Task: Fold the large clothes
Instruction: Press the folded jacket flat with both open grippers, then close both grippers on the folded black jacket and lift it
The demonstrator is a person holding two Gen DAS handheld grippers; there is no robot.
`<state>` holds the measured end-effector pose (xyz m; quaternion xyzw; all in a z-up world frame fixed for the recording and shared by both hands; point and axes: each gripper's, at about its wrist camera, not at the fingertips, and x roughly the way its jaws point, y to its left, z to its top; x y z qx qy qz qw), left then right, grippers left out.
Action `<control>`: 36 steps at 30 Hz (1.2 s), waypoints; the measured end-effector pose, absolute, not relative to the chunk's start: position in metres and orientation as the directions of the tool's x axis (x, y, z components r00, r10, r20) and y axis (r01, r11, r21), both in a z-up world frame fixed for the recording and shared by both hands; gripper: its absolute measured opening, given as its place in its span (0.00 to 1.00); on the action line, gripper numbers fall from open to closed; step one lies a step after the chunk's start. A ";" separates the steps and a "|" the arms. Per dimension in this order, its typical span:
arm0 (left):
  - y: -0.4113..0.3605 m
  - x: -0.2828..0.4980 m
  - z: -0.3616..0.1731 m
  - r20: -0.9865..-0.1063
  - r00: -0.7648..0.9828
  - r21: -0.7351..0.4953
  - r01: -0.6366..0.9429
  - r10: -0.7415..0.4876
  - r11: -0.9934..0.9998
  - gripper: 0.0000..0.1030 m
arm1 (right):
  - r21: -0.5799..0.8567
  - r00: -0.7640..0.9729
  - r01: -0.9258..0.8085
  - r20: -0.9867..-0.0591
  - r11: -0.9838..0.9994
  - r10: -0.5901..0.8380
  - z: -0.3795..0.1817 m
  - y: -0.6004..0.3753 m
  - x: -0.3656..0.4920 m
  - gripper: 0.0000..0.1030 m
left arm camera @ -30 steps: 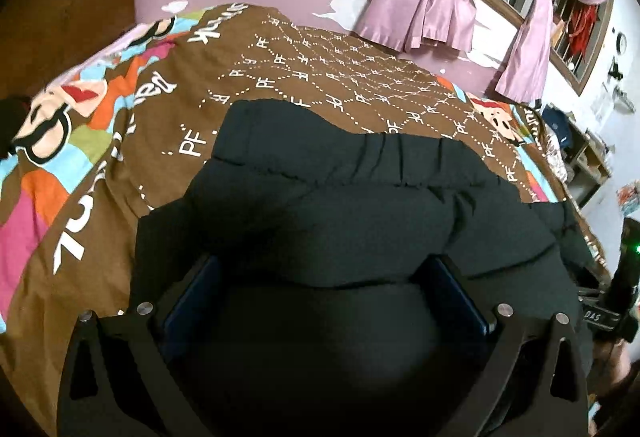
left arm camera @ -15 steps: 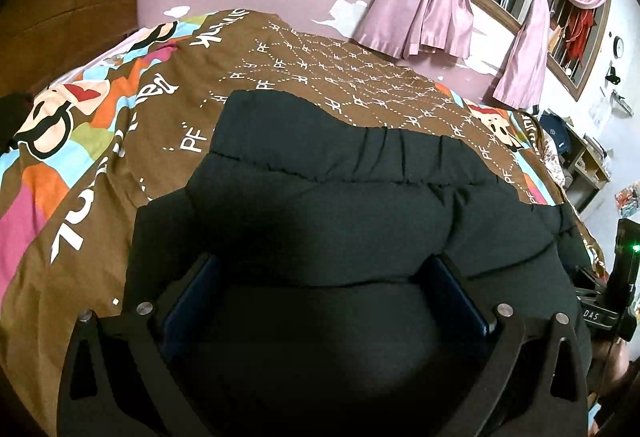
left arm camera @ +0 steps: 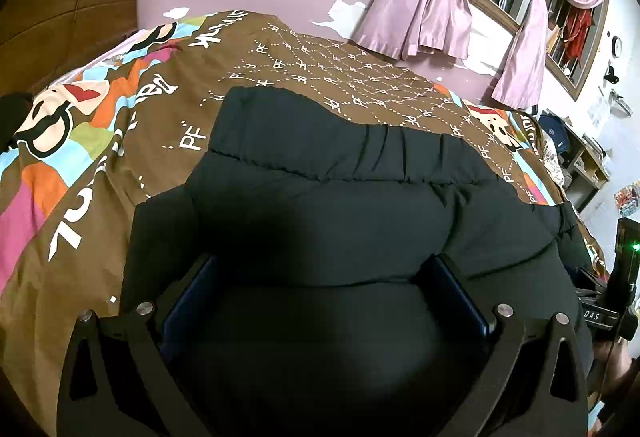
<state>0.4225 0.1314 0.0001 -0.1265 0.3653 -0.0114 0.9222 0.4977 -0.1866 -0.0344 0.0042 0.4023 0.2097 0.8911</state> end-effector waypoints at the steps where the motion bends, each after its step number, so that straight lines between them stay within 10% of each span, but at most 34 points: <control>1: 0.130 0.423 0.001 -0.669 0.734 -0.243 -0.071 -0.114 0.967 0.99 | 0.169 0.595 -0.370 -0.712 0.914 0.372 -0.034 -0.185 0.495 1.00; 30: 0.165 0.356 0.029 -0.423 0.892 -0.430 -0.042 -0.160 0.902 0.99 | 0.252 0.746 -0.382 -0.485 0.889 0.457 0.002 -0.247 0.420 1.00; 36: 0.198 0.354 0.031 -0.501 0.839 -0.482 -0.069 -0.210 0.874 0.99 | 0.188 0.755 -0.339 -0.530 0.922 0.386 0.011 -0.290 0.425 1.00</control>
